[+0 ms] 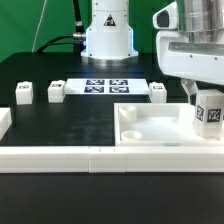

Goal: Assemble one leg

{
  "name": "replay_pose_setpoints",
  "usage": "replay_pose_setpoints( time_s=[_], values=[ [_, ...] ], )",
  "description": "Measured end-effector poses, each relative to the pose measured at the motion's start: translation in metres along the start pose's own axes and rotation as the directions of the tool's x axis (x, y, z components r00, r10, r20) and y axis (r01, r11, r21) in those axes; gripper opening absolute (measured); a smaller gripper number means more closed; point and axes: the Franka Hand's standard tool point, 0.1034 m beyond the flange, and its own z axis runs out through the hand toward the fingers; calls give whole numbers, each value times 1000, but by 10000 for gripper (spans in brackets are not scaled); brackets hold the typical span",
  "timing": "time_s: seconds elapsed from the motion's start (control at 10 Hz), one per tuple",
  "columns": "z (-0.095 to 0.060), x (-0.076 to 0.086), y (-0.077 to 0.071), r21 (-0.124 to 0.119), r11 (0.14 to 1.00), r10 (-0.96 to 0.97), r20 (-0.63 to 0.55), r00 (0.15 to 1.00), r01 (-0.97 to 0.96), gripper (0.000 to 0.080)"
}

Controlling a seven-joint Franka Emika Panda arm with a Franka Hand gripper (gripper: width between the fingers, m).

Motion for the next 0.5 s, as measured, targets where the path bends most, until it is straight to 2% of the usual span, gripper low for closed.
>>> replay_pose_setpoints(
  time_s=[0.1, 0.3, 0.5],
  values=[
    [0, 0, 0, -8, 993, -117, -1, 993, 117, 645],
    [1, 1, 1, -43, 913, -407, -2, 914, 406, 649],
    [3, 1, 2, -66, 822, -566, 1, 824, 565, 649]
  ],
)
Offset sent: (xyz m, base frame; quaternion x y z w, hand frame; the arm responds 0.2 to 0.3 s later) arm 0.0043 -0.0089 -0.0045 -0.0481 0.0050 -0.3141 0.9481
